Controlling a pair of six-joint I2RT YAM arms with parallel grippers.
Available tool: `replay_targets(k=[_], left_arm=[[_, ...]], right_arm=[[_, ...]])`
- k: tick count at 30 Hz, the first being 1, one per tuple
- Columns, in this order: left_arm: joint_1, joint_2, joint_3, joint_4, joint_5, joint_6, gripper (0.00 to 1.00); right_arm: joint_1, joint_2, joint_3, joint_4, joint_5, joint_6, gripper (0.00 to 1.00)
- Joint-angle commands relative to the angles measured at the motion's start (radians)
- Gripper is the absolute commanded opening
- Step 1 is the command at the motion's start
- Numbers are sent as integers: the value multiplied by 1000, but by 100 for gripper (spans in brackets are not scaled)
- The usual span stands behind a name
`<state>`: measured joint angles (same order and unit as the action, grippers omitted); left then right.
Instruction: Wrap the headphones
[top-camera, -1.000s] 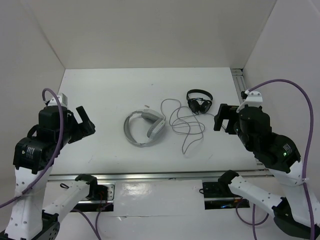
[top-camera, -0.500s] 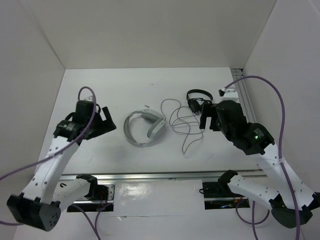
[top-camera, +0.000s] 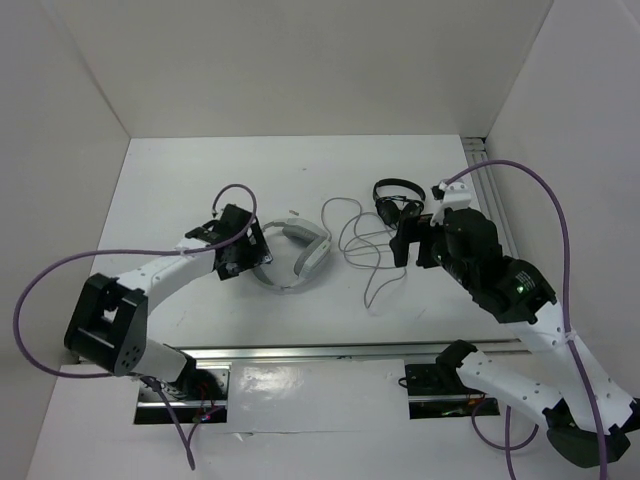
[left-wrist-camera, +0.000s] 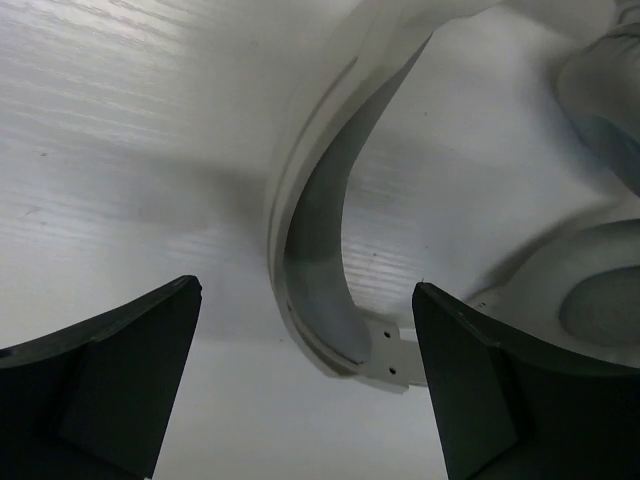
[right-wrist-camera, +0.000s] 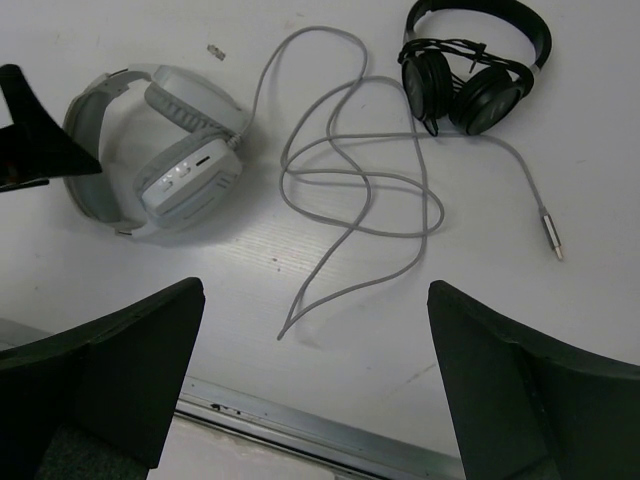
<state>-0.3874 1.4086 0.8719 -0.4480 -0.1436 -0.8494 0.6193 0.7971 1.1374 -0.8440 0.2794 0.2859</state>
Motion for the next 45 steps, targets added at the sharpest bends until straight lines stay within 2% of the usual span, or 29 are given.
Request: replay_targets(k=[1, 8, 9, 10, 12, 13, 14, 16, 18, 19, 22, 24, 26, 27, 28, 29, 30, 31, 32, 33, 36, 40, 45], left_arm=[[-59, 81, 38, 60, -119, -80, 100], [-91, 245, 67, 19, -240, -140, 87], [-105, 260, 67, 8, -254, -140, 80], [-105, 271, 79, -7, -263, -140, 61], [-105, 289, 88, -18, -280, -152, 46], [-105, 290, 88, -30, -306, -163, 42], [-105, 290, 88, -46, -306, -163, 23], [-105, 257, 98, -81, -345, -178, 0], [-114, 210, 113, -152, -356, -179, 0], [-114, 138, 137, -176, -367, -168, 0], [-123, 9, 244, -326, -389, -119, 0], [-134, -100, 330, -411, -416, -84, 0], [-134, -147, 487, -527, -447, -30, 0], [-134, -161, 545, -558, -447, -5, 0], [-134, -161, 606, -587, -447, 50, 0], [-134, -161, 745, -668, -456, 68, 0], [-134, -143, 821, -710, -456, 88, 0], [-134, -107, 898, -750, -456, 130, 0], [-134, -87, 973, -786, -438, 150, 0], [-134, -68, 1118, -843, -400, 174, 0], [-134, 6, 1356, -919, -341, 239, 0], [-125, 6, 1414, -919, -222, 251, 0], [-116, -28, 1414, -919, -165, 251, 0]], right_arm=[[5, -16, -1, 80, -34, -40, 100], [14, -16, -1, 80, -54, -50, 100], [14, -28, -1, 89, -63, -50, 100], [14, -29, -1, 89, -63, -50, 100], [14, -41, -1, 89, -74, -50, 100], [14, -50, -1, 89, -74, -50, 100], [14, -50, -1, 98, -85, -50, 100], [14, -61, -10, 120, -135, -50, 100], [14, -71, -21, 140, -184, -50, 100], [14, -72, -33, 173, -212, -33, 100], [14, -120, -122, 281, -376, 42, 100], [14, -153, -249, 469, -517, 102, 100], [14, -202, -353, 628, -583, 122, 100], [14, -211, -434, 763, -595, 122, 100], [14, -211, -464, 820, -606, 122, 100], [14, -211, -487, 873, -606, 95, 100], [14, -193, -516, 958, -615, 64, 100], [14, -174, -516, 992, -637, -14, 100], [14, -124, -516, 1020, -655, -63, 100], [14, -95, -516, 1069, -655, -101, 100], [14, 15, -504, 1149, -611, -178, 100], [5, 141, -431, 1267, -602, -228, 100], [-33, 287, -381, 1349, -592, -271, 97]])
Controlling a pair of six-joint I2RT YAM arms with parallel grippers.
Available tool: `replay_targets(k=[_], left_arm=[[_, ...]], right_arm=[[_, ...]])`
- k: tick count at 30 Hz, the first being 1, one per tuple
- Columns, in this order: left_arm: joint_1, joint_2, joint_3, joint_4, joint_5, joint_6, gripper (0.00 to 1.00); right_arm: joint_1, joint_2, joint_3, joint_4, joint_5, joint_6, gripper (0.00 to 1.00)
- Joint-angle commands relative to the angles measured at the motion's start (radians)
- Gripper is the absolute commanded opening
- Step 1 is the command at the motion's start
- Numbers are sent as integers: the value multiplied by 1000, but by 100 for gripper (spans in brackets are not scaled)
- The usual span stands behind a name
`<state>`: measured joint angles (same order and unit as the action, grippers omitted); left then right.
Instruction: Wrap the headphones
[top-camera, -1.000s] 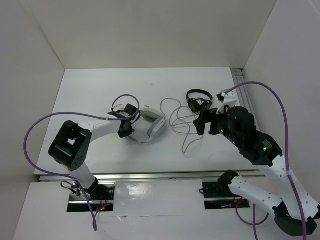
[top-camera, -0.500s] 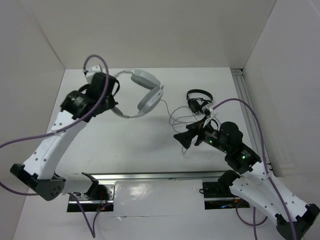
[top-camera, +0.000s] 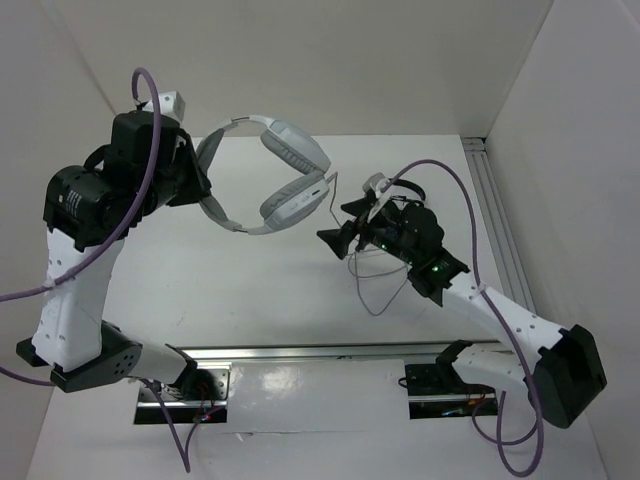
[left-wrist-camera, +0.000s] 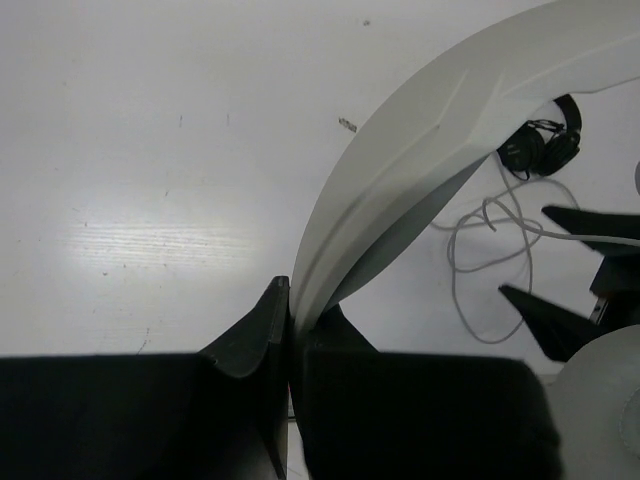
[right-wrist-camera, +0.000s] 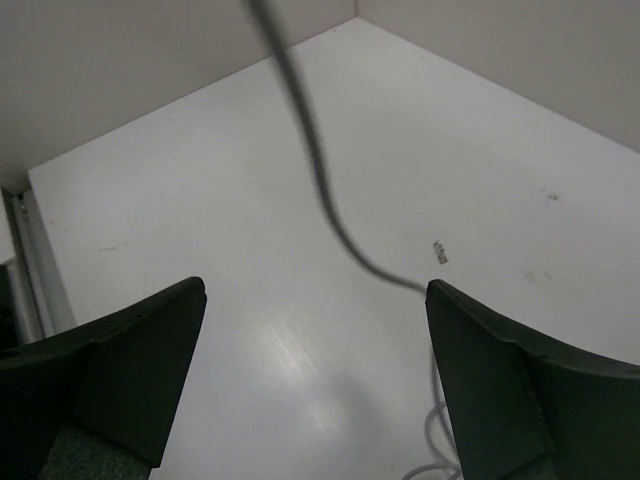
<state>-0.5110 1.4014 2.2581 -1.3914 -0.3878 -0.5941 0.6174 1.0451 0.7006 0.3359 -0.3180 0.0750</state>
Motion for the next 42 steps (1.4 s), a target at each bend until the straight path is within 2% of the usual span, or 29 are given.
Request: replay_targets(k=[1, 5, 7, 11, 14, 18, 19, 20, 21, 24, 28, 29, 32, 33, 36, 42], left_arm=[[8, -21, 27, 25, 79, -4, 0], [17, -39, 27, 25, 79, -4, 0], [17, -48, 18, 25, 79, -4, 0], [42, -48, 27, 25, 92, -13, 0], [42, -58, 27, 25, 92, -13, 0], [52, -67, 18, 25, 92, -13, 0], [52, -67, 18, 25, 101, -13, 0], [52, -67, 18, 25, 101, -13, 0], [61, -67, 18, 34, 101, -13, 0], [62, -77, 0, 34, 66, -4, 0], [62, -102, -156, 71, -188, -6, 0], [62, -102, -246, 100, -280, -6, 0], [62, -91, -392, 155, -336, -16, 0], [48, -91, -425, 201, -336, -7, 0], [11, -36, -515, 245, -371, 36, 0], [-147, 148, -615, 282, -419, 148, 0]], right_arm=[[-42, 80, 69, 179, 5, -60, 97], [-84, 154, 79, 274, -93, 6, 86], [-105, 200, 79, 313, -130, 20, 74], [-125, 288, 67, 393, -168, 74, 70], [-151, 345, 56, 517, -219, 143, 64], [-151, 400, 56, 568, -240, 178, 40], [-151, 424, 65, 578, -240, 190, 40], [-151, 438, 74, 592, -251, 190, 34], [-151, 449, 74, 592, -251, 200, 19], [-171, 437, 99, 511, -193, 171, 2], [-174, 218, 54, 361, 60, 57, 0], [-163, 179, 54, 271, 179, 30, 0], [-102, 57, 63, 164, 363, -72, 0], [-91, 32, 63, 120, 475, -102, 0], [-62, -34, 117, 25, 545, -136, 0], [60, -105, 203, -187, 534, -316, 0]])
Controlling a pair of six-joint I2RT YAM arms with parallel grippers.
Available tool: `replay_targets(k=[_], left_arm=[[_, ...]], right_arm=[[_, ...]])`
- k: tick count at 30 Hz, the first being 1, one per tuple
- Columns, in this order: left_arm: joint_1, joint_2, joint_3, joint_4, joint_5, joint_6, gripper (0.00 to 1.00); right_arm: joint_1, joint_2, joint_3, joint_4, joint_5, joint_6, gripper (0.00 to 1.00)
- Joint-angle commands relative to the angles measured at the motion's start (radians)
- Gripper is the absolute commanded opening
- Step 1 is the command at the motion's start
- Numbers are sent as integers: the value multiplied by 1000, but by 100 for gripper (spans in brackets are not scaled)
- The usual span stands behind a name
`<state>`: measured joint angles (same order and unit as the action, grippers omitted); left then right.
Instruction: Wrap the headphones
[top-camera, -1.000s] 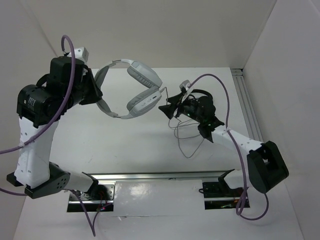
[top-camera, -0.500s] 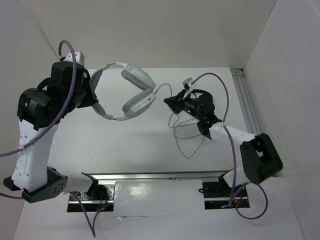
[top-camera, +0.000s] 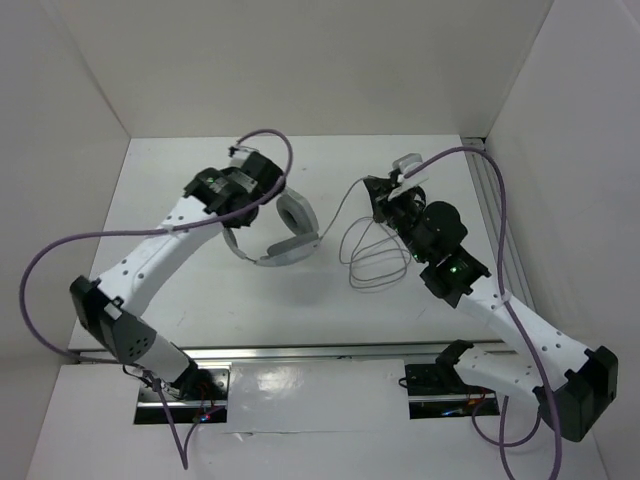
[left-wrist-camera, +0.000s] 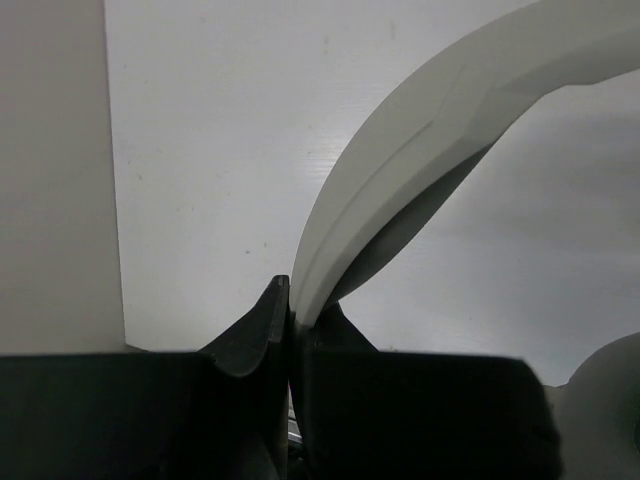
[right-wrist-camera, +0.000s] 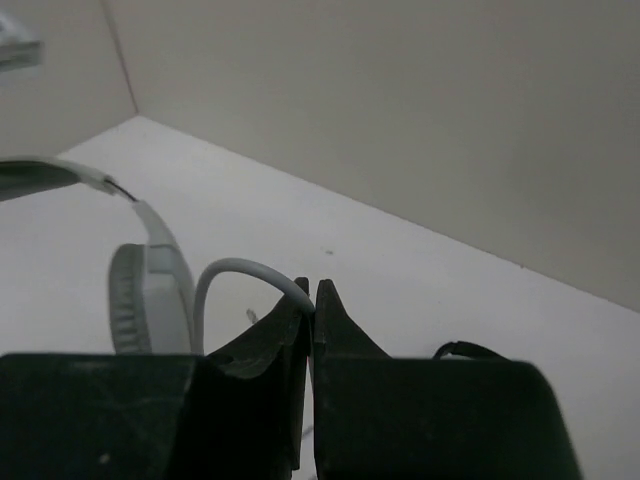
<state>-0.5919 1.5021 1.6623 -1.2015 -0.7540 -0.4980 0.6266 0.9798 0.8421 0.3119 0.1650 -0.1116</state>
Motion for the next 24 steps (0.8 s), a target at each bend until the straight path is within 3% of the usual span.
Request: replay_targets(k=[1, 6, 9, 16, 19, 24], left_arm=[[-113, 67, -19, 101, -44, 82, 0], [-256, 112, -90, 265, 156, 248, 0], [-339, 38, -162, 361, 258, 344, 0], [-373, -146, -300, 560, 546, 450, 0], [-373, -206, -326, 583, 603, 470, 0], [-373, -319, -335, 632, 706, 483, 0]], right_arm=[[70, -49, 80, -192, 42, -167, 0], [142, -75, 91, -255, 71, -227, 0], [142, -56, 114, -275, 62, -227, 0], [142, -47, 94, -280, -13, -209, 0], [142, -24, 104, -289, -34, -200, 0], [49, -3, 115, -309, -286, -154, 0]])
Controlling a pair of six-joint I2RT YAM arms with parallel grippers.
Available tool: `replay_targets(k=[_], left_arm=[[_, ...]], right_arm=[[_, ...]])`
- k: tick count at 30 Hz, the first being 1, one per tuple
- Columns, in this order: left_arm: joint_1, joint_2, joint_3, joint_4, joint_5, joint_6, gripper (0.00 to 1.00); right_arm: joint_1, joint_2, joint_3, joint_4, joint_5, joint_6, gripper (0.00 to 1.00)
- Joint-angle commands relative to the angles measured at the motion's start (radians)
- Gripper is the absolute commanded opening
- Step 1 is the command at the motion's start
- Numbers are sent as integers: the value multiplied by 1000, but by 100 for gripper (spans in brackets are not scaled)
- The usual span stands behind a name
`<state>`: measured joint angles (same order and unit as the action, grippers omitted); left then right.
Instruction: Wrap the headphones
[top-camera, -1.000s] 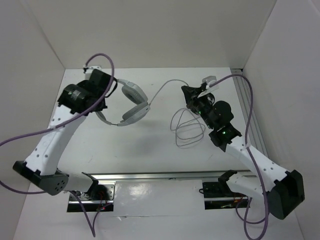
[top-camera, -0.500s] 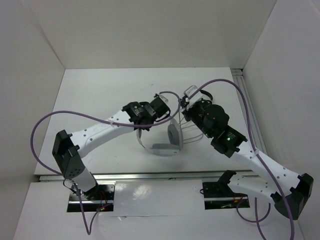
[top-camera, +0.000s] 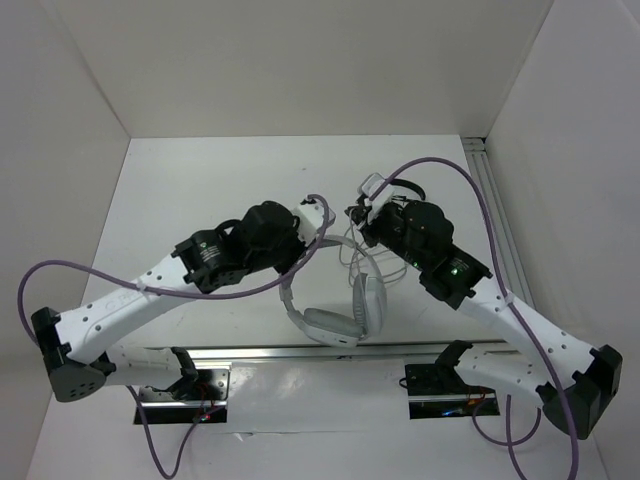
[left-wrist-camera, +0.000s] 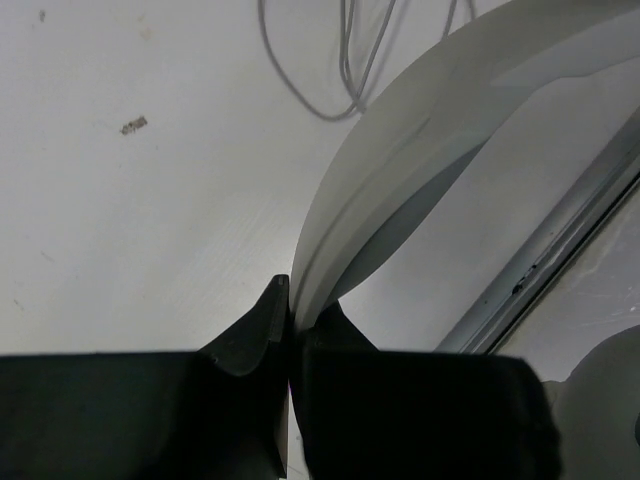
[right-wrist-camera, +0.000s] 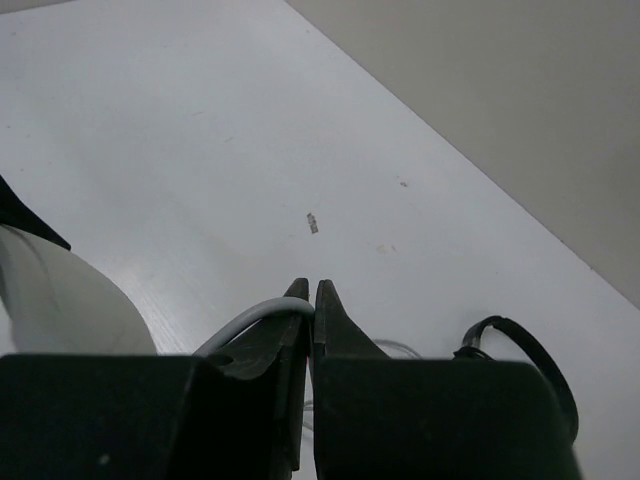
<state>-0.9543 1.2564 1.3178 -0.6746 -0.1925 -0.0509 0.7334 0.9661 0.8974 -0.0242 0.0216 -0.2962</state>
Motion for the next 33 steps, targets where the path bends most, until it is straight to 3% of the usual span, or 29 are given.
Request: replay_targets(k=[1, 5, 8, 10, 15, 16, 17, 18, 22, 23, 26, 28, 30, 31, 33], left_arm=[[-11, -92, 9, 119, 145, 36, 0], [-11, -178, 57, 147, 87, 11, 0], [-11, -225, 109, 147, -29, -12, 0], [-11, -235, 135, 147, -117, -88, 0], [-11, -258, 215, 147, -176, -144, 0], [-11, -258, 224, 147, -176, -165, 0], [-11, -258, 244, 147, -206, -174, 0], [-11, -246, 257, 147, -217, -190, 0], [-11, -235, 330, 115, -343, -294, 0], [-11, -226, 357, 106, -433, -317, 0], [-11, -216, 403, 106, -592, -362, 0], [3, -200, 429, 93, -715, -371, 0], [29, -157, 467, 83, -787, -371, 0], [73, -138, 483, 67, -798, -371, 0], [148, -91, 558, 34, -789, -383, 0]], right_arm=[[-81, 25, 69, 27, -199, 40, 0], [-209, 114, 164, -14, -616, 100, 0], [-284, 174, 178, 62, -808, 170, 0], [-284, 219, 178, 159, -868, 268, 18], [-221, 377, 173, 531, -940, 502, 23], [-212, 407, 164, 611, -950, 552, 38], [-212, 466, 164, 688, -950, 603, 45], [-212, 497, 155, 824, -959, 688, 48], [-212, 701, 173, 1113, -968, 888, 56], [-201, 736, 184, 1183, -979, 919, 59], [-164, 844, 196, 1268, -970, 977, 59], [-137, 884, 196, 1296, -947, 977, 53], [-98, 942, 196, 1372, -947, 999, 38], [-88, 956, 184, 1403, -947, 1032, 19], [-69, 967, 152, 1445, -947, 1045, 16]])
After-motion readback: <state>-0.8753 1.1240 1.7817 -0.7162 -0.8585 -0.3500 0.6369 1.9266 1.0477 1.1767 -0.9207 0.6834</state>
